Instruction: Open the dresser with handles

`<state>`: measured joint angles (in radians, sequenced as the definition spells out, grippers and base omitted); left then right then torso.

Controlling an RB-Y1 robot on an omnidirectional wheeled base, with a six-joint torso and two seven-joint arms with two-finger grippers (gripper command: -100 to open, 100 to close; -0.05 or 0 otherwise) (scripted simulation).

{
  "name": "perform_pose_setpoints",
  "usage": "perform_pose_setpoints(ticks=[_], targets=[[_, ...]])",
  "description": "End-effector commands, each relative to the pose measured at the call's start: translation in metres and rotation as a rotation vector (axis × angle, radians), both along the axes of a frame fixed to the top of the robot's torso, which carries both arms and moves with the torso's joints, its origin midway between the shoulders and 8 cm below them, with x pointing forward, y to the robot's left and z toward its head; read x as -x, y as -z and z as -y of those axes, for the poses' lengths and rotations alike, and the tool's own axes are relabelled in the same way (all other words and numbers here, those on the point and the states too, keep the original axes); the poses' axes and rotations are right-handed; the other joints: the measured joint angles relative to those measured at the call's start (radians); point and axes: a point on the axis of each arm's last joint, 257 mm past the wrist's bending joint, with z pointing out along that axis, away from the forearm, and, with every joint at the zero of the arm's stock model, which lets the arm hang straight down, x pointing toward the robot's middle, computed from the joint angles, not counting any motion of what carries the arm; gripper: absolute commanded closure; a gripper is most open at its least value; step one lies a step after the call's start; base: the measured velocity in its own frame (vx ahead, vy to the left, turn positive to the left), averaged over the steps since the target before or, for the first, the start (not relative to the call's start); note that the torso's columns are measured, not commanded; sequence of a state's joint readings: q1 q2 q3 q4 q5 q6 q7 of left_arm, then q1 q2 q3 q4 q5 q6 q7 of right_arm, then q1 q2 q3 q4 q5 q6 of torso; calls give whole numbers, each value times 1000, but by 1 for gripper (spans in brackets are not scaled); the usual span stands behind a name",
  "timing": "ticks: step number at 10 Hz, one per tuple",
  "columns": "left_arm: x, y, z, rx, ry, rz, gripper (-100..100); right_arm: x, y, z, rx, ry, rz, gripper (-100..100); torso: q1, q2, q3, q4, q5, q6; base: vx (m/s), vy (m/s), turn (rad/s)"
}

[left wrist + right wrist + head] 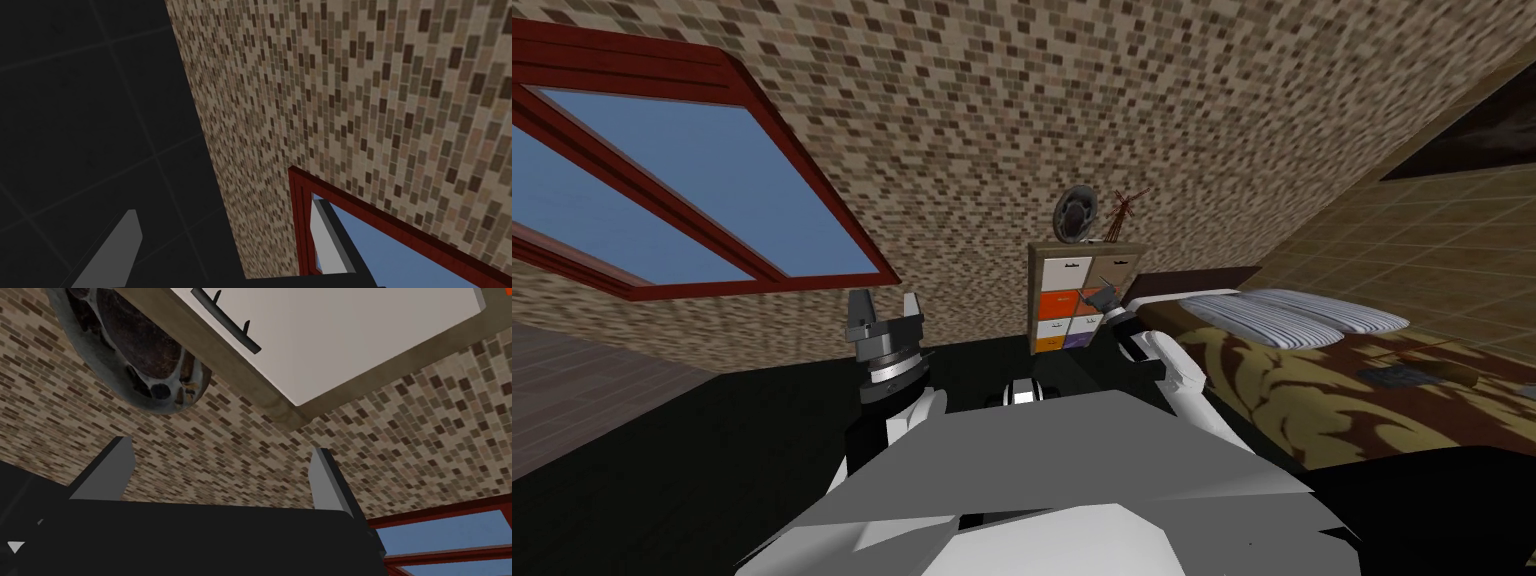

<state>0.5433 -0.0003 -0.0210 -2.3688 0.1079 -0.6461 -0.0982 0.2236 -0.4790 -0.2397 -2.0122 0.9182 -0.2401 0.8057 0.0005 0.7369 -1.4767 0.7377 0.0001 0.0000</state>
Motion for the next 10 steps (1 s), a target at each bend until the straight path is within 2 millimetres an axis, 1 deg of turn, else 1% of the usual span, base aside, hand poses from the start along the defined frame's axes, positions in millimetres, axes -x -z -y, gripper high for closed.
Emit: perform_pose_setpoints(ticks=[1,2,3,6,7,10], targets=[[0,0,0,0,0,0,0,-6,1,16,151,69,2,-100,-1,1,0,0,0,0,88,43,18],[0,0,0,0,0,0,0,-10,1,26,219,102,2,-100,-1,1,1,0,0,0,96,59,30],[0,0,0,0,0,0,0,-11,2,26,232,106,2,-100,0,1,0,0,0,0,62,56,17],[0,0,0,0,0,0,0,-21,0,53,445,203,5,-100,-1,1,1,0,0,0,72,63,28],[0,0,0,0,0,0,0,-21,0,53,451,205,5,-100,0,0,0,0,0,0,64,53,8],[0,0,0,0,0,0,0,-28,-5,74,625,283,10,-100,-1,1,1,0,0,0,69,45,21]])
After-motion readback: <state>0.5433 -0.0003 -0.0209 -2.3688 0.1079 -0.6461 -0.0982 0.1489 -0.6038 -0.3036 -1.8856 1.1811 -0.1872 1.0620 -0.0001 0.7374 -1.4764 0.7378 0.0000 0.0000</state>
